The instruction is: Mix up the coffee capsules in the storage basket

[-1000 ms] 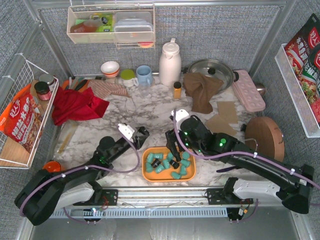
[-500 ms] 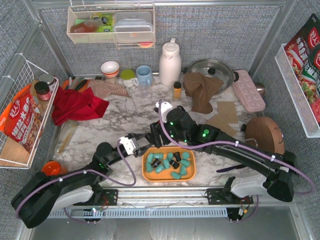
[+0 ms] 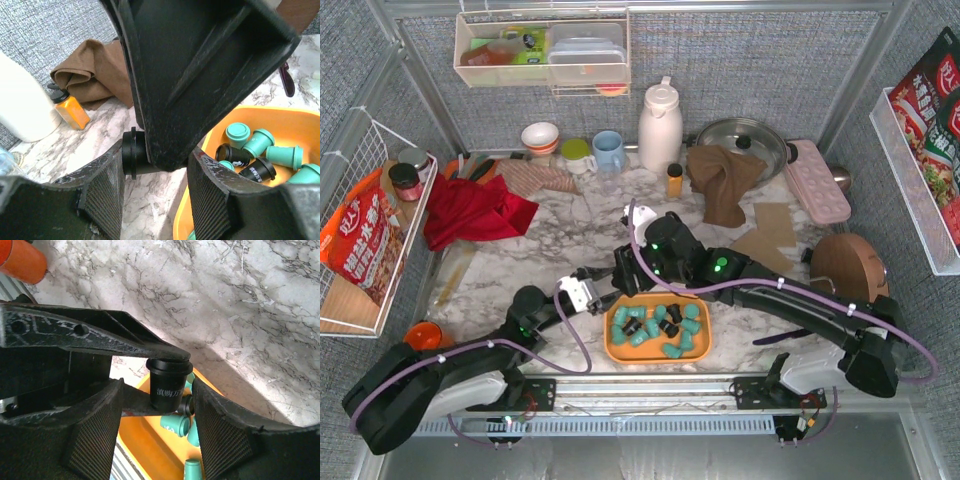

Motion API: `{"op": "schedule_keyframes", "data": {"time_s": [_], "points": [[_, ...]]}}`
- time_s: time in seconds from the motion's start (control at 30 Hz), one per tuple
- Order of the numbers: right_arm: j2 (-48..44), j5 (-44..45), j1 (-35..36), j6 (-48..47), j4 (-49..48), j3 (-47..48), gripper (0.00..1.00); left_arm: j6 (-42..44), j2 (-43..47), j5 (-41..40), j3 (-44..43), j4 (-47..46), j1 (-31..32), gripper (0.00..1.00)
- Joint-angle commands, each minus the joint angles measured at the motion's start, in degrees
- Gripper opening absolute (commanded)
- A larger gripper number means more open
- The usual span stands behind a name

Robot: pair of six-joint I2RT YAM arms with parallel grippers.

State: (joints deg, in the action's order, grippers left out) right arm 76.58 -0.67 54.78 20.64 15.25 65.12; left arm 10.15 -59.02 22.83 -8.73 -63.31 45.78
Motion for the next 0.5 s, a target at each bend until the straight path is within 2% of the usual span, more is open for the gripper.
{"op": "schedule_keyframes", "data": {"time_s": [0.0, 0.47], "points": [[1.0, -0.6, 0.0, 1.2, -2.4, -0.3, 0.61, 0.0, 0.6, 0.7, -0.6, -3.4, 0.4, 0.51], [2.8, -1.9, 0.1, 3.3, -5.0, -1.0, 0.57, 0.7, 1.2, 0.4, -1.1, -3.1, 0.7, 0.52]]}}
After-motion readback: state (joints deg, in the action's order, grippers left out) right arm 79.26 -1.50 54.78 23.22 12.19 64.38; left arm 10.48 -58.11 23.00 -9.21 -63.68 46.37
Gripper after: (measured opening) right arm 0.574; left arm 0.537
